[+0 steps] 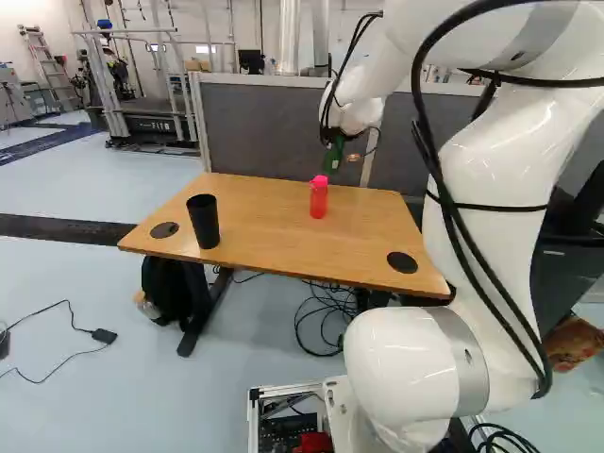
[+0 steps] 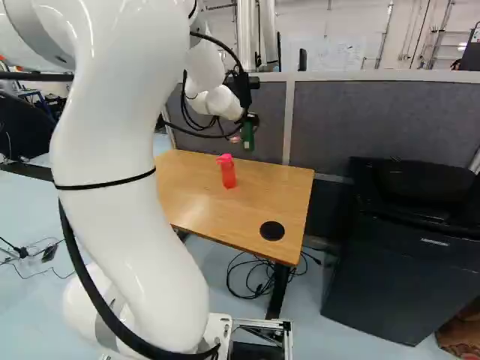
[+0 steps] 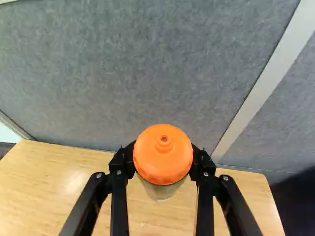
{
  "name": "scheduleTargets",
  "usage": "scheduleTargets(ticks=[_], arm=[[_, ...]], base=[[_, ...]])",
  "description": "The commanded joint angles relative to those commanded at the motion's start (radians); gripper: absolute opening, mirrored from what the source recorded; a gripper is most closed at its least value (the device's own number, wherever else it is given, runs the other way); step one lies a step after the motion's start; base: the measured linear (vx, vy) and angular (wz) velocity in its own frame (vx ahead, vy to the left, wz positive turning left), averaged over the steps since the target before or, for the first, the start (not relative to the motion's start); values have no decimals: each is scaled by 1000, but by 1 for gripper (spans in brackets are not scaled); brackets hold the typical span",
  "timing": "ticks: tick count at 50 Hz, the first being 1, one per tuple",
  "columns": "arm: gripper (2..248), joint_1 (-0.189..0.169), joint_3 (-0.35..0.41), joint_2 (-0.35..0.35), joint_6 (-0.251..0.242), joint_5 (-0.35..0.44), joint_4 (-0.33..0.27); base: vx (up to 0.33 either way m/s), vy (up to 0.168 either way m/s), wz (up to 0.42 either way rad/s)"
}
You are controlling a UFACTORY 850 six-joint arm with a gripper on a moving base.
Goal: Pick up the green bottle from the table
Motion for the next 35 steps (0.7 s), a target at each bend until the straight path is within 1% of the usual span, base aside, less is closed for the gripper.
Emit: scheduleTargets(ticks=[35], arm=[[123, -10, 165, 217, 0, 0, 0]], base=[[0, 0, 0]])
